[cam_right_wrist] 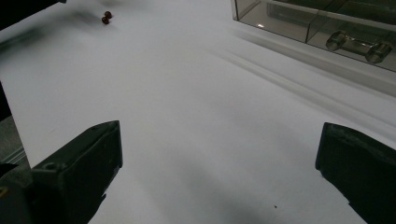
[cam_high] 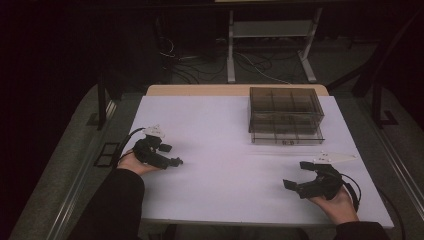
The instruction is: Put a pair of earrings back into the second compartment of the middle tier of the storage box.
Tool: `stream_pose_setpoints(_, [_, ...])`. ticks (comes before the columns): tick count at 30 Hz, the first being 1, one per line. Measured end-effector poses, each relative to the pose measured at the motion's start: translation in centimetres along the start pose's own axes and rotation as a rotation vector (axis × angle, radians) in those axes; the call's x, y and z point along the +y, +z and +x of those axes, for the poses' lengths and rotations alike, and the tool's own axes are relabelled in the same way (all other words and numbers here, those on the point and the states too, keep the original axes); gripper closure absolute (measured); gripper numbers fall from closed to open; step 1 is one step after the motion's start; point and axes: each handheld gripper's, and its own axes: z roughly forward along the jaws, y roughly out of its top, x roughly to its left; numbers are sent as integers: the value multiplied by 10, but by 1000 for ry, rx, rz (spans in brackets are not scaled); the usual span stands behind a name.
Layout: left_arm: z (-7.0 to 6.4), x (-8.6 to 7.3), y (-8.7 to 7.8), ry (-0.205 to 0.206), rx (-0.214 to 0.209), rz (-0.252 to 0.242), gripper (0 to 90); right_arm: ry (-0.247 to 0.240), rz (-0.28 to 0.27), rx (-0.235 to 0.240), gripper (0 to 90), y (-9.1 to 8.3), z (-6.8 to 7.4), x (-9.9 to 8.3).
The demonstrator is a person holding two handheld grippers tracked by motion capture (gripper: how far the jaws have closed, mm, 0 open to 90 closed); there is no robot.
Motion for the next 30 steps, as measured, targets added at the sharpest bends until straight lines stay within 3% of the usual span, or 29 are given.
stream_pose_setpoints(12, [9, -1, 19, 52, 29, 50, 472, -3, 9, 1, 1, 1, 1, 0])
stream_pose_setpoints(20, [14, -2, 27, 63, 36, 68, 603, -10, 13, 0, 1, 2, 1, 0])
stream_pose_setpoints(30, [16, -3, 35, 63, 47, 86, 701, -13, 14, 1, 1, 2, 1, 0])
